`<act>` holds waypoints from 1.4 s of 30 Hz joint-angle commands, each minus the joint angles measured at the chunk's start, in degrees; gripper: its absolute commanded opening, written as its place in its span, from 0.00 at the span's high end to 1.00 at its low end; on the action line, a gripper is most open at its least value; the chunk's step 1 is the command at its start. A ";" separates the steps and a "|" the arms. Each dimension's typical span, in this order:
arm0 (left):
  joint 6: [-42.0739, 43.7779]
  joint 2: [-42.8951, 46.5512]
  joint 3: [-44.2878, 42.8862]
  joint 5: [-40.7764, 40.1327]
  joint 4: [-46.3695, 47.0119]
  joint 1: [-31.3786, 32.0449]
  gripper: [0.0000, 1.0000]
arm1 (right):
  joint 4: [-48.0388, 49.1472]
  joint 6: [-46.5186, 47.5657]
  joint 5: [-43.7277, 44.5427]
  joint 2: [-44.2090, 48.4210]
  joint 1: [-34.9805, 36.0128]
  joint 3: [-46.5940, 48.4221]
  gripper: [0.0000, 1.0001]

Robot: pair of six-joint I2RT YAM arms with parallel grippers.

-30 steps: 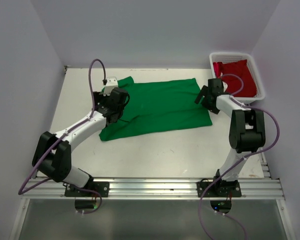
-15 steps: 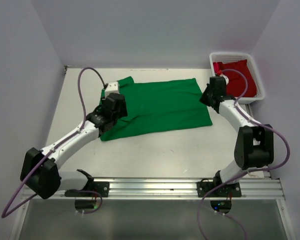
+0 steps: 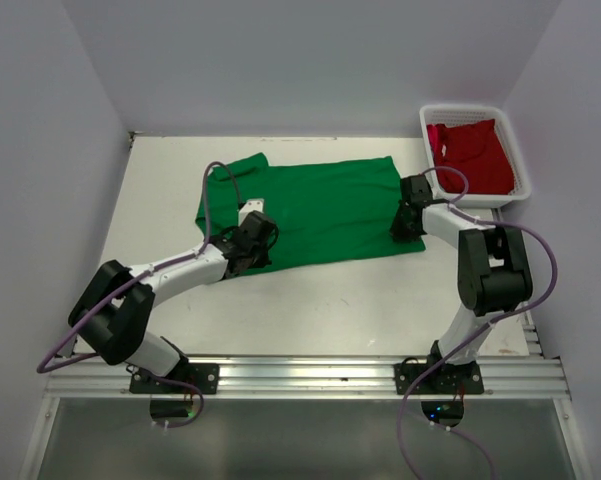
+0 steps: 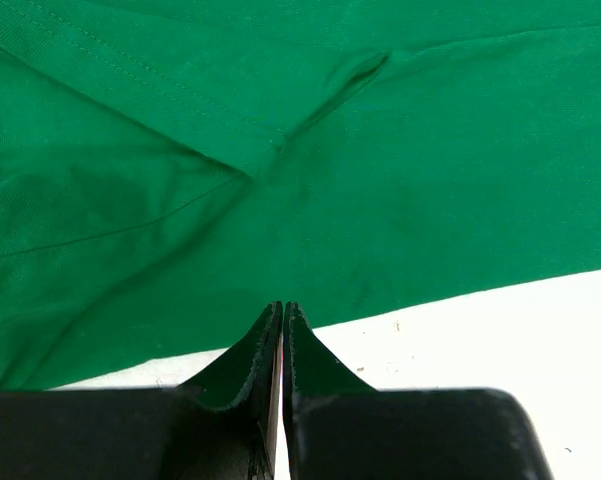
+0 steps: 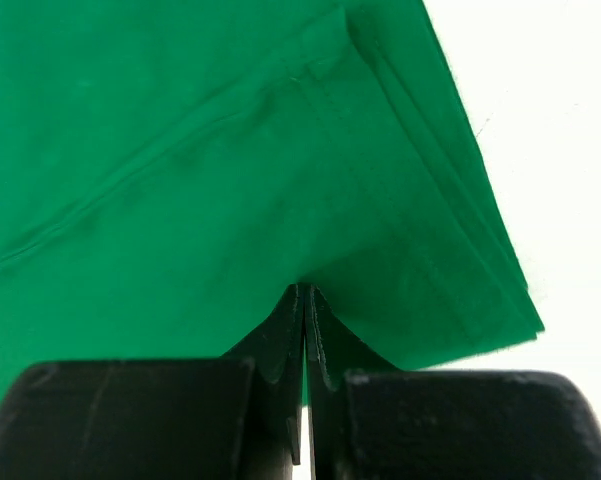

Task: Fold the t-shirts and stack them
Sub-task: Fold the flattened tshirt in 1/3 of the way

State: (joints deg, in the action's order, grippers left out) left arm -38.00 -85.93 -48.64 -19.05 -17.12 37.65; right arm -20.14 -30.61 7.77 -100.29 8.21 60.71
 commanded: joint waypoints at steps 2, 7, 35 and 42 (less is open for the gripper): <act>-1.46 0.50 -2.33 -0.81 1.83 0.06 0.94 | -1.56 -0.50 1.19 -4.12 -0.03 2.48 1.00; -2.95 -0.02 -1.63 -3.18 -1.59 0.06 0.95 | -2.27 -1.29 0.49 -6.58 -0.03 2.93 1.00; -13.24 7.85 8.89 -6.19 -14.59 -6.80 1.00 | -15.36 1.87 1.37 9.92 6.21 -12.28 1.00; -18.59 22.02 13.58 -0.99 -21.10 -3.82 1.00 | -17.21 1.96 0.06 14.68 6.56 -12.11 1.00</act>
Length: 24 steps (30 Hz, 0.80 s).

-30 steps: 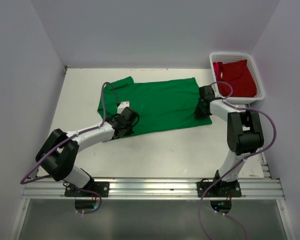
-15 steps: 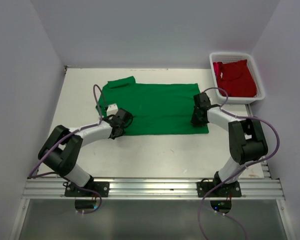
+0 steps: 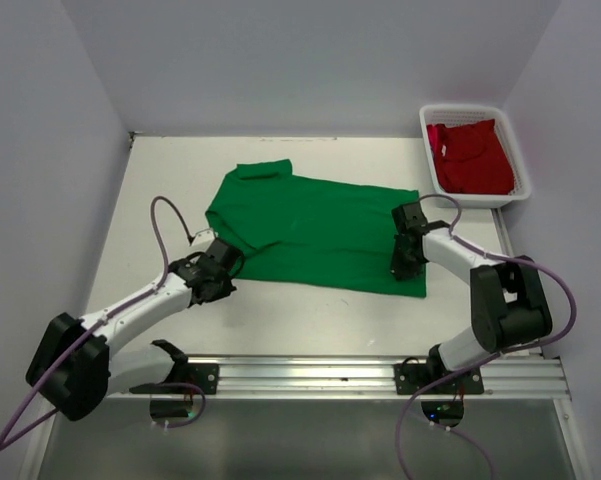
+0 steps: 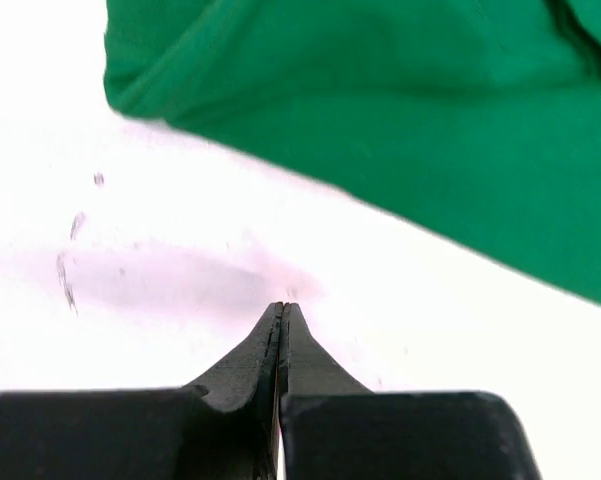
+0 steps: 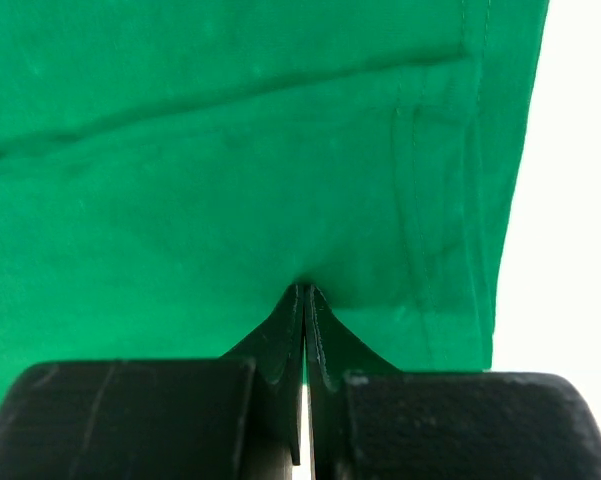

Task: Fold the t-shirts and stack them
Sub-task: Fold the flattened tshirt in 1/3 of the way

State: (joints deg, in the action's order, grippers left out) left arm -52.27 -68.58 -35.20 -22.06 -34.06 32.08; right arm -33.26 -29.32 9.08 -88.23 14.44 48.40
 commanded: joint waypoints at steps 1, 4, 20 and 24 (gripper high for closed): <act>-4.59 5.72 -0.30 1.68 -4.95 2.98 1.00 | -3.40 1.02 -2.04 2.97 0.59 0.72 1.00; -3.81 7.49 -3.55 -0.78 -5.66 3.96 1.00 | -1.64 2.86 -6.51 4.20 1.64 3.79 1.00; 6.13 -15.43 -22.63 2.46 19.74 0.10 0.42 | -4.71 7.52 -7.41 1.20 11.58 18.85 0.47; 1.75 -19.04 -25.35 0.89 17.10 -0.70 0.42 | -5.06 7.35 -6.10 3.93 11.58 16.29 0.46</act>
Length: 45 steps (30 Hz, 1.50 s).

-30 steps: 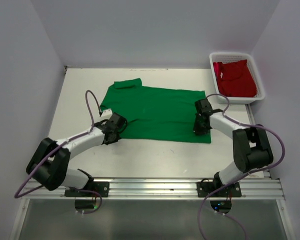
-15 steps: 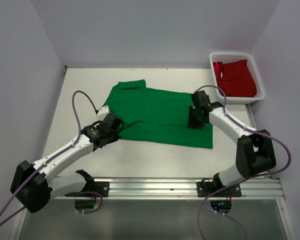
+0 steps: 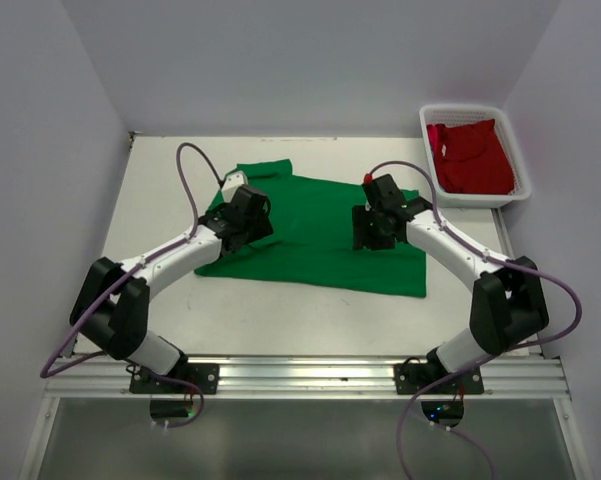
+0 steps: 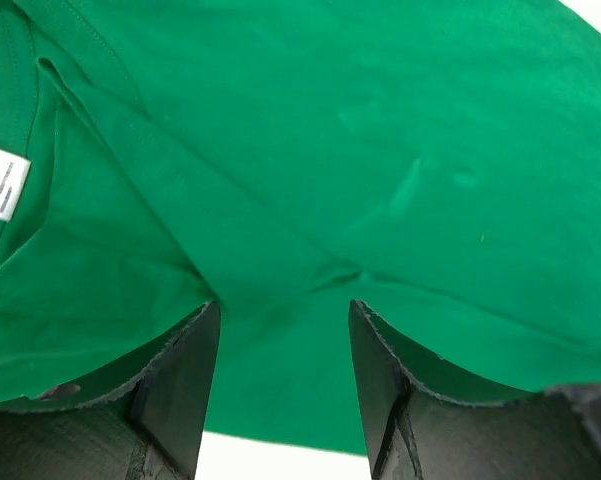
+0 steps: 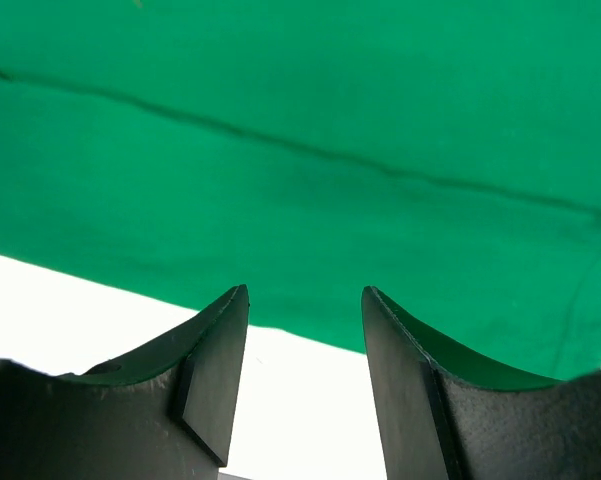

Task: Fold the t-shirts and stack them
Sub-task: Fold the flattened tshirt in 1/3 of the way

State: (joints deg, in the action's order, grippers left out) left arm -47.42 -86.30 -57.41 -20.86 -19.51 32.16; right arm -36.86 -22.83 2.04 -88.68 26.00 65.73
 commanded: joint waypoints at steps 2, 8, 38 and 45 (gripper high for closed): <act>-4.25 -2.46 -3.41 -0.58 2.37 -0.78 0.42 | -1.55 0.77 1.29 5.10 0.02 -2.01 0.47; -10.67 -5.37 -3.59 0.47 0.79 -1.75 0.44 | -2.51 0.77 3.05 5.71 0.02 -2.36 0.47; -32.47 -8.27 -1.57 -0.76 -10.46 -1.75 0.53 | -2.43 -0.20 5.43 4.22 0.02 -3.51 0.50; -30.98 -10.64 -1.48 -0.76 -6.87 -1.84 0.56 | -3.04 -0.11 6.31 4.66 0.02 -3.42 0.50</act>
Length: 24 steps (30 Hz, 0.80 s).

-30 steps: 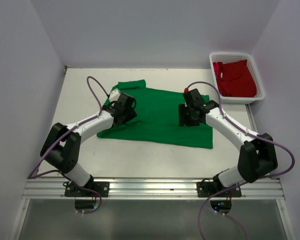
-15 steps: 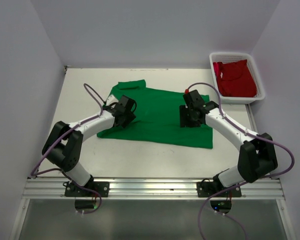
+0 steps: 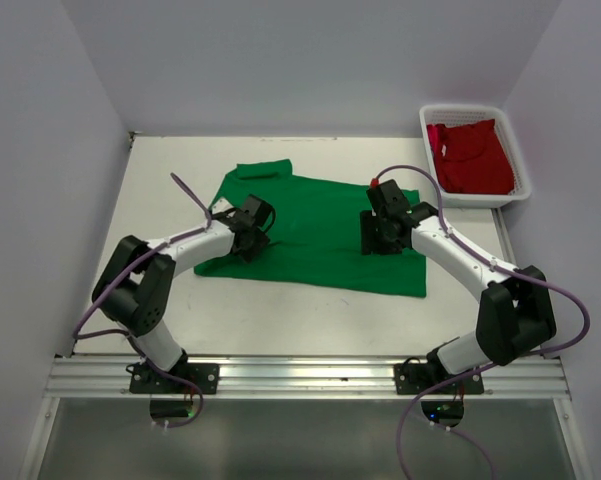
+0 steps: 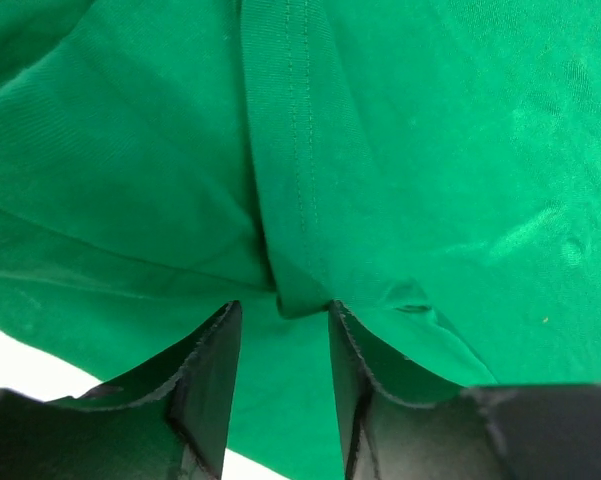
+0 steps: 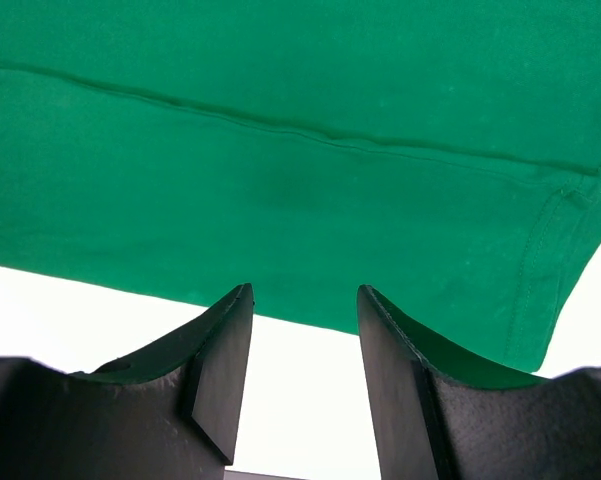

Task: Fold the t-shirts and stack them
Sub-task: Fold the flattened tshirt in 1/3 of the way

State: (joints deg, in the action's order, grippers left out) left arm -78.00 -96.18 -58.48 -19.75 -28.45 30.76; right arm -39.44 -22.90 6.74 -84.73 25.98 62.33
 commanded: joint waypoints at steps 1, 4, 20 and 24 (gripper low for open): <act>0.12 -0.85 -0.32 -1.96 2.69 -0.70 0.57 | -0.55 0.04 1.61 0.79 0.04 -0.10 0.51; 1.09 -0.76 -0.06 -1.87 4.62 -1.23 0.66 | -0.55 0.22 1.87 1.06 0.04 -0.27 0.52; 13.04 -2.42 -2.86 5.24 16.31 -2.11 1.00 | -0.37 0.31 1.87 1.23 0.04 -0.19 0.56; 19.70 -6.38 -9.35 7.79 15.35 -2.11 1.00 | -0.37 0.22 1.87 1.32 0.04 -0.27 0.56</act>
State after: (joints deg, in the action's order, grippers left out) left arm -65.60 -100.01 -62.19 -14.94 -17.28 28.99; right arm -39.48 -22.87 7.97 -84.73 25.98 62.33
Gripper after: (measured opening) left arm 0.008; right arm 0.444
